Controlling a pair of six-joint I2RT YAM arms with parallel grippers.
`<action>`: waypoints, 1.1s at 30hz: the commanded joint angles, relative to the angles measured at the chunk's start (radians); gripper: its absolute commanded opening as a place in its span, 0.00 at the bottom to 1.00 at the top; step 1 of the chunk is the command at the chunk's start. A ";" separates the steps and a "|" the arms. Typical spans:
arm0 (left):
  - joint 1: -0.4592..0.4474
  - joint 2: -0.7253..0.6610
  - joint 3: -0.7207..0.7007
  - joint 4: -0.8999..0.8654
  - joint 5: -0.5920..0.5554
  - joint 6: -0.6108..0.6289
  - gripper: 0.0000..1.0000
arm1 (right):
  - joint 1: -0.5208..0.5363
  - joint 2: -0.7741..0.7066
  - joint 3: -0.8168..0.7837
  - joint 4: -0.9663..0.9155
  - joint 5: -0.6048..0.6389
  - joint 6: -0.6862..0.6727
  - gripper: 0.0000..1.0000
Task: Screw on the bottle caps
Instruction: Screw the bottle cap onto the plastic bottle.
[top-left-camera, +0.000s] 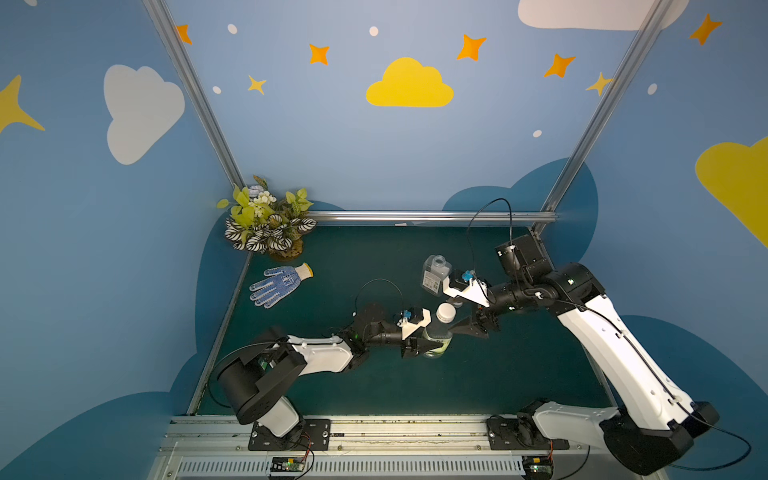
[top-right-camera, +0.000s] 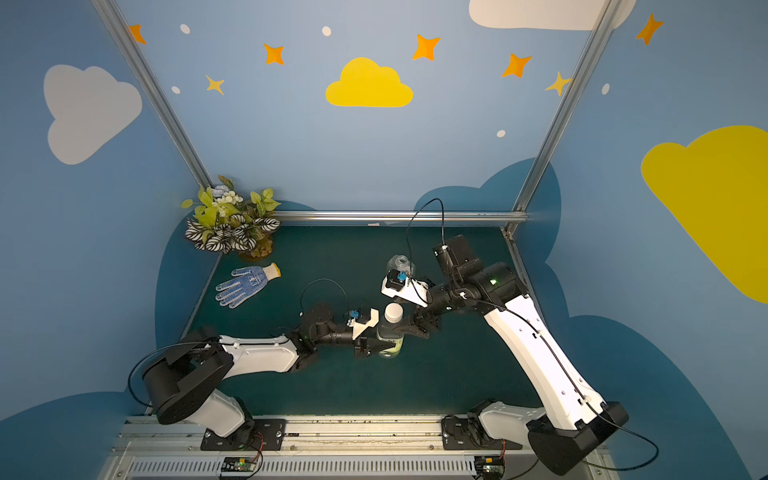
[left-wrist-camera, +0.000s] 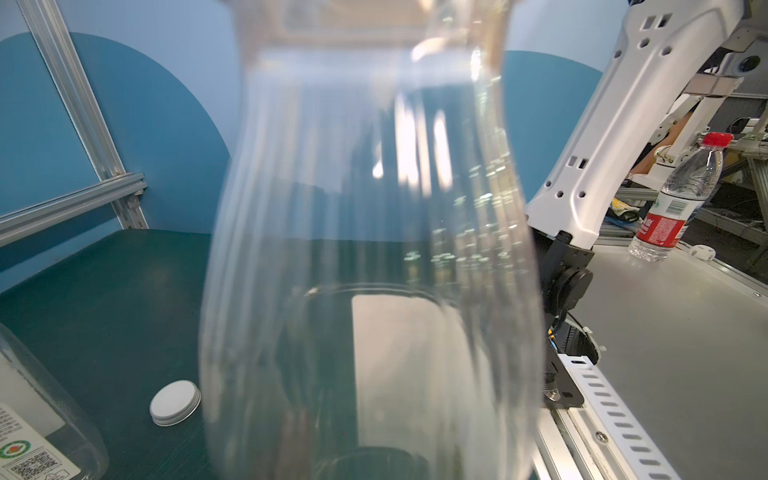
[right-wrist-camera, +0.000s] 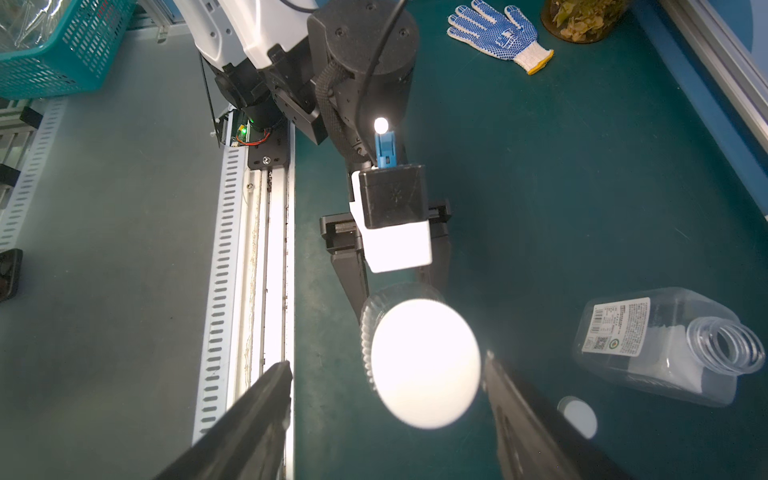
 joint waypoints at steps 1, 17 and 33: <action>0.005 -0.008 0.022 0.031 0.023 -0.006 0.28 | 0.007 0.002 0.002 0.029 -0.011 -0.016 0.72; 0.006 -0.008 0.021 0.035 0.018 -0.006 0.28 | 0.024 0.022 -0.024 0.055 0.022 0.001 0.56; 0.005 -0.009 0.021 0.024 -0.026 0.012 0.28 | 0.038 0.014 -0.052 0.067 0.062 0.032 0.42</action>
